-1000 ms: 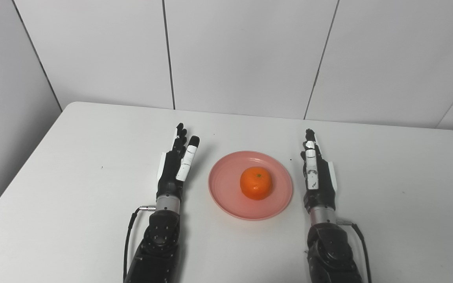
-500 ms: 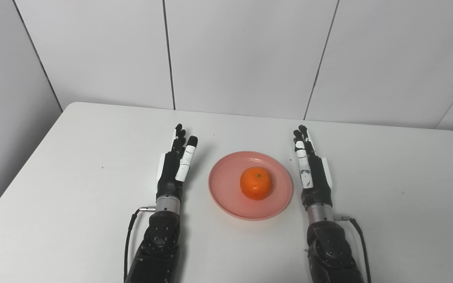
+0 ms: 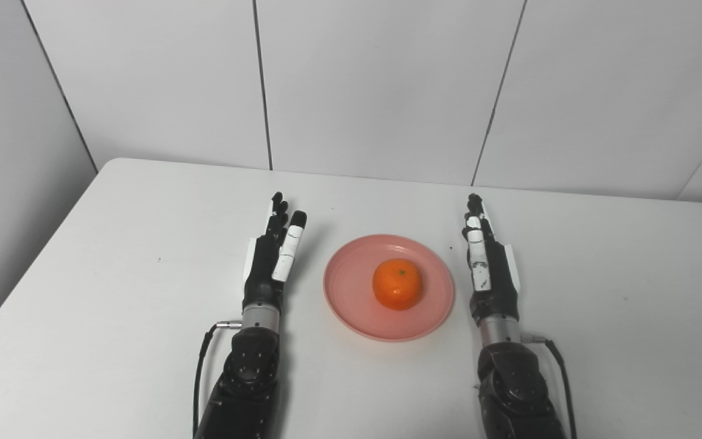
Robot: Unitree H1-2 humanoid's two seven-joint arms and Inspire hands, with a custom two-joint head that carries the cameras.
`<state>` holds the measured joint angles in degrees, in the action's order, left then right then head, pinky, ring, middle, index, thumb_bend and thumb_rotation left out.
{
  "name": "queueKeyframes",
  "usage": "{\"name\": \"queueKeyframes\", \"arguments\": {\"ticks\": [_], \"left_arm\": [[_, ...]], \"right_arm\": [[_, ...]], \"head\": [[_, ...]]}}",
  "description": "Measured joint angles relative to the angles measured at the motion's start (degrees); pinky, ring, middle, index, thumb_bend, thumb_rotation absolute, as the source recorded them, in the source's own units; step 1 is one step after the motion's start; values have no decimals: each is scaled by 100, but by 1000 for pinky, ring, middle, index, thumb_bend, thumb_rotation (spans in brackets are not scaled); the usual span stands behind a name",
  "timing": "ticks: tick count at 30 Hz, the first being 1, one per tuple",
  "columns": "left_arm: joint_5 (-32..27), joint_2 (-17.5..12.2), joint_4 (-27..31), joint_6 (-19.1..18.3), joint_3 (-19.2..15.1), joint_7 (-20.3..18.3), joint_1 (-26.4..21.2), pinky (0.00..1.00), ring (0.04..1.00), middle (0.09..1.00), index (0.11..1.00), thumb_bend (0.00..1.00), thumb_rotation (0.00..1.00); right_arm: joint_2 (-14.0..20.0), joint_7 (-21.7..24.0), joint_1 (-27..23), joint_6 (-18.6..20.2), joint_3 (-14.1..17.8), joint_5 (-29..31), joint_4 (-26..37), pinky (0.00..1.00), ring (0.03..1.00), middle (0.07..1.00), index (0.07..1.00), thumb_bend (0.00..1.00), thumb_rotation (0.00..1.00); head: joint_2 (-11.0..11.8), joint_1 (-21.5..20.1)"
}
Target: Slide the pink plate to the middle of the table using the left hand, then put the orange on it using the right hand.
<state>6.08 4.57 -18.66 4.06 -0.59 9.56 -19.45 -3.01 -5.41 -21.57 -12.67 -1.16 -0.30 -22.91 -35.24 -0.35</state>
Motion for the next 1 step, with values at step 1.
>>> {"name": "queueKeyframes", "arguments": {"ticks": [1], "left_arm": [[0,0,0,0,-1,0,0,1000,1000,1000,1000,860,941]], "right_arm": [[-4,-1,-1,0,11,4,-2,1000,1000,991,963,804,1000]], "head": [[0,0]]}}
